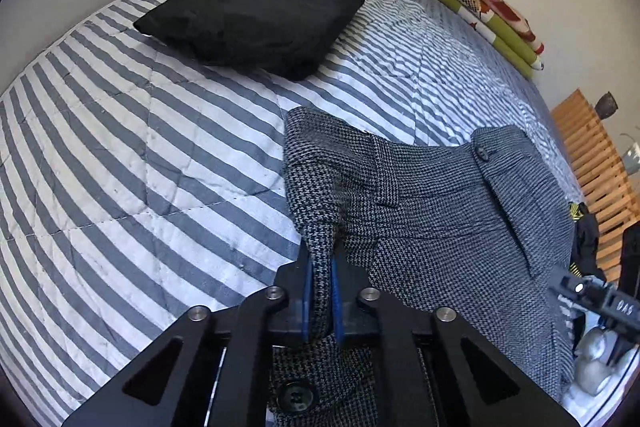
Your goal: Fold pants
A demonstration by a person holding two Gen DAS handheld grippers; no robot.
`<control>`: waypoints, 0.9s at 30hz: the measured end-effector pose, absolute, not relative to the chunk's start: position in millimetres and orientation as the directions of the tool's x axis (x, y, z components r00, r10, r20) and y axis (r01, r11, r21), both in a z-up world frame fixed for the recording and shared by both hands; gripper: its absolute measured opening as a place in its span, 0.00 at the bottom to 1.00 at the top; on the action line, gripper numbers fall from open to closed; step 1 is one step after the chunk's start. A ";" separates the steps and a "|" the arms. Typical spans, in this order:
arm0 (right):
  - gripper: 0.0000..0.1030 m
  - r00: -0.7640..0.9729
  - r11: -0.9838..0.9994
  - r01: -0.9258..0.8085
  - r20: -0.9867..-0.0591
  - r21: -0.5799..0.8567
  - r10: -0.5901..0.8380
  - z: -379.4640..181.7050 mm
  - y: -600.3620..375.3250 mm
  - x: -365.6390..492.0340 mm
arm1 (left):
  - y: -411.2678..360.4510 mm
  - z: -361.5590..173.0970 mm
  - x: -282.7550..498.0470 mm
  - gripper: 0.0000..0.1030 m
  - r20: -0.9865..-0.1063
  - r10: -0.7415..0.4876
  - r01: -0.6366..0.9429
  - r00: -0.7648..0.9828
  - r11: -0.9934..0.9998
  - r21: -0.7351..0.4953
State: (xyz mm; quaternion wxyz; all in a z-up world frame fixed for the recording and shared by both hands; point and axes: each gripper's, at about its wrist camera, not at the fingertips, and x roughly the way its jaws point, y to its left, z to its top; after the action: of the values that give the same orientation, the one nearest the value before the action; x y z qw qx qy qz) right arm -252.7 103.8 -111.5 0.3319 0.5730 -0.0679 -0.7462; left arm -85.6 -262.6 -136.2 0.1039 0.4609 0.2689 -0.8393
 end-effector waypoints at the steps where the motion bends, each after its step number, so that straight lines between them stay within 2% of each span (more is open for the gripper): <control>1: 0.42 -0.122 -0.763 0.444 -0.813 0.469 -0.570 -109.6 95.2 -242.7 | -269.0 -130.4 -78.0 0.05 -0.818 0.076 0.422 -0.570 -0.827 -0.371; 4: 0.41 -0.085 -0.714 0.510 -0.798 0.480 -0.597 -102.9 70.4 -209.4 | -296.6 -107.6 -45.3 0.04 -0.777 0.058 0.437 -0.627 -0.799 -0.413; 7: 0.42 0.046 -0.601 0.621 -0.789 0.503 -0.613 -98.7 40.6 -168.6 | -329.5 -91.7 -8.0 0.05 -0.750 0.001 0.474 -0.661 -0.774 -0.419; 9: 0.43 0.107 -0.518 0.692 -0.781 0.503 -0.616 -87.7 26.4 -146.8 | -352.5 -94.7 11.6 0.05 -0.765 -0.067 0.544 -0.641 -0.743 -0.390; 11: 0.43 0.098 -0.481 0.722 -0.762 0.497 -0.640 -73.2 27.0 -143.7 | -372.3 -107.6 25.2 0.05 -0.792 -0.102 0.607 -0.602 -0.703 -0.371; 12: 0.43 0.059 -0.497 0.723 -0.760 0.480 -0.647 -66.6 30.6 -149.9 | -380.3 -116.4 29.5 0.05 -0.803 -0.091 0.626 -0.589 -0.680 -0.382; 14: 0.51 -0.036 -0.576 0.683 -0.766 0.450 -0.642 -61.9 38.0 -175.4 | -389.9 -133.8 31.7 0.05 -0.816 -0.046 0.639 -0.576 -0.648 -0.414; 19: 0.54 -0.081 -0.690 0.506 -0.768 0.517 -0.635 -85.7 34.1 -256.3 | -388.1 -144.5 22.2 0.07 -0.839 -0.053 0.648 -0.542 -0.661 -0.377; 21: 0.56 -0.033 -0.702 0.422 -0.764 0.574 -0.645 -102.8 24.6 -287.4 | -387.0 -143.2 19.0 0.25 -0.832 -0.052 0.647 -0.552 -0.656 -0.389; 22: 0.56 -0.007 -0.697 0.381 -0.752 0.608 -0.659 -110.2 22.6 -296.5 | -388.2 -143.3 17.3 0.50 -0.828 -0.040 0.643 -0.559 -0.652 -0.402; 23: 0.56 0.031 -0.676 0.339 -0.726 0.654 -0.687 -119.1 14.8 -307.2 | -392.2 -144.3 17.8 0.65 -0.823 -0.032 0.639 -0.567 -0.648 -0.415; 25: 0.57 0.071 -0.660 0.323 -0.713 0.678 -0.698 -127.5 -2.8 -316.5 | -393.8 -145.2 10.7 0.66 -0.822 -0.034 0.640 -0.569 -0.645 -0.417; 27: 0.58 0.053 -0.706 0.371 -0.773 0.603 -0.632 -133.3 -26.4 -318.9 | -394.5 -148.8 2.8 0.60 -0.825 -0.038 0.643 -0.564 -0.647 -0.410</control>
State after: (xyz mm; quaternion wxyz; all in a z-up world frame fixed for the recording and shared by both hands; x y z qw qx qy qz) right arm -318.9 -26.4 -133.3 0.3686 0.6250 -0.1045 -0.6802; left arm 2.8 -394.5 -148.8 0.2111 0.4164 0.3632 -0.8064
